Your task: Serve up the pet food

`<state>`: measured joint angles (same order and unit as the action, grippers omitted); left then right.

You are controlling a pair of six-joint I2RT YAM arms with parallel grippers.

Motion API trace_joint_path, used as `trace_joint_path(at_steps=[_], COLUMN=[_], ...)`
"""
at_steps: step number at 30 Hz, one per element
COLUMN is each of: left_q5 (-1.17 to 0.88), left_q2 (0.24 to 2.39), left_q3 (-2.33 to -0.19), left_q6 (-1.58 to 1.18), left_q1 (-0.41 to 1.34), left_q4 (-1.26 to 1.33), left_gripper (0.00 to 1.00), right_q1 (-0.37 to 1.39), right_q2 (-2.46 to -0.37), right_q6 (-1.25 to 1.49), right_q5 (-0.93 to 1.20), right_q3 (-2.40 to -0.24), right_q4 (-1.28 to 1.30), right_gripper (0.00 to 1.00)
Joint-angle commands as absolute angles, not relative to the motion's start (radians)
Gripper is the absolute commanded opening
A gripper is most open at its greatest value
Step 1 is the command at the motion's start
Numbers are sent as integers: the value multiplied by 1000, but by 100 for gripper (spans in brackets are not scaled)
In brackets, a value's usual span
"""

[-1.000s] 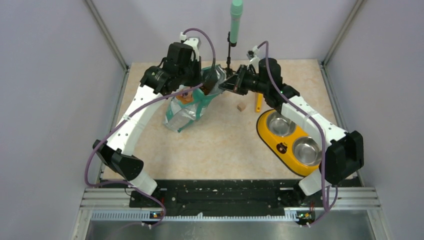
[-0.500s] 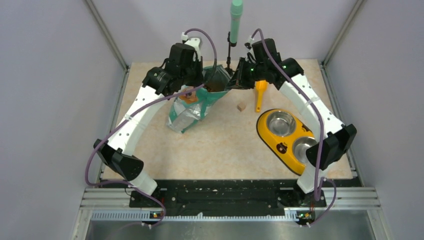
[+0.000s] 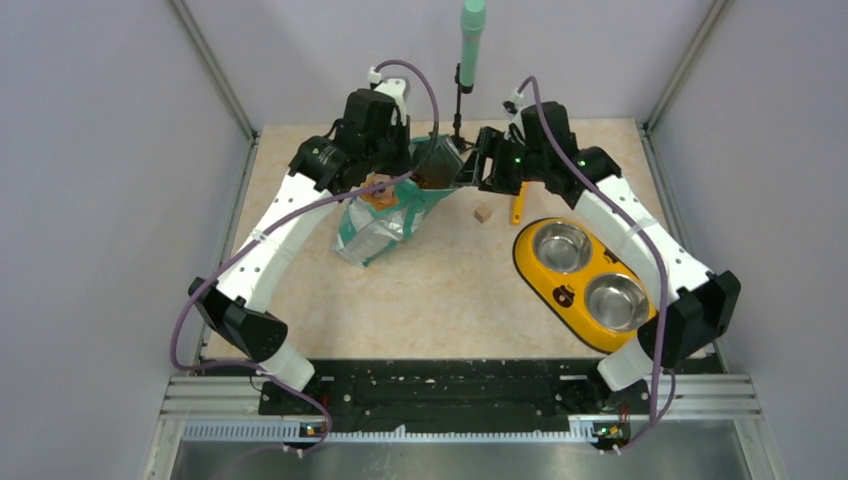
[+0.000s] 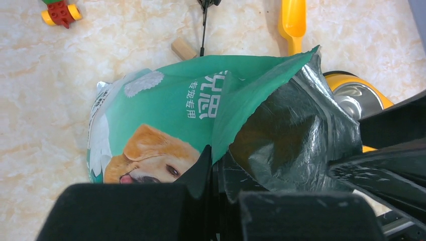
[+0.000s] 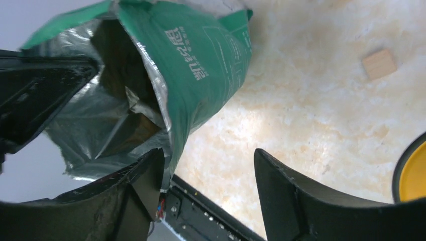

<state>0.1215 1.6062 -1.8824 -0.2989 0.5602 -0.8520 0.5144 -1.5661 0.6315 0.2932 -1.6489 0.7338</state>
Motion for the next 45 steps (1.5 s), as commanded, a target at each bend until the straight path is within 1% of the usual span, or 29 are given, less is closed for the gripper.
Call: trace_joint_path(at_steps=[1,4,6,10,14,16,18,19,23,26,31,34,37,38,40,41,42,43,45], left_q5=[206,176,158,142,152,139,129,128,163,172,147,137,139,140,145,147,149,153,160], left_q2=[1610,1614,1613,1609,1615,1604,1584,1575,1579,1587,1580,1584,1585,1585,1583,1582,1580,1580,1581], left_q3=[-1857,-1860,-1868,-1882,-1873,-1841,-1805,-1799,-1827,-1845,-1844,-1846,-1845,-1845,-1845,-1844,-1845,-1845,-1847], left_q6=[-307,-319,-323,-324,-359,-378,-390,-391,-391,-395,-402,-400,-399,-398,-393,-389,-386,-383,-374], left_q1=[564,564,564,564,564,564,564,563,563,563,563,563,563,564,564,564,564,564,563], left_q4=[-808,-807,-808,-821,-865,-855,-825,-813,-827,-831,-816,-819,-823,-822,-822,-821,-820,-819,-818], left_gripper=[0,0,0,0,0,0,0,0,0,0,0,0,0,0,0,0,0,0,0], right_q1=[482,480,479,474,468,467,453,434,332,317,310,309,309,309,309,309,310,309,310], right_q2=[-1377,-1239,-1170,-1131,-1184,-1243,-1324,-1368,-1577,-1756,-1927,-1984,-2016,-2018,-1994,-1977,-1958,-1940,-1895], right_q6=[594,559,542,506,420,396,432,461,539,523,502,498,484,479,466,459,453,443,424], right_q5=[286,185,73,-183,-198,-262,-352,-346,-185,-172,-129,-133,-128,-129,-135,-130,-124,-113,-94], right_q3=[-1562,-1445,-1349,-1168,-1016,-974,-979,-995,-1100,-1210,-1287,-1290,-1282,-1284,-1278,-1272,-1271,-1270,-1269], right_q4=[455,310,220,159,-22,-72,-47,-21,119,227,243,230,200,198,187,182,182,186,203], right_gripper=[72,80,84,82,82,76,74,74,74,75,75,68,57,51,28,13,2,0,0])
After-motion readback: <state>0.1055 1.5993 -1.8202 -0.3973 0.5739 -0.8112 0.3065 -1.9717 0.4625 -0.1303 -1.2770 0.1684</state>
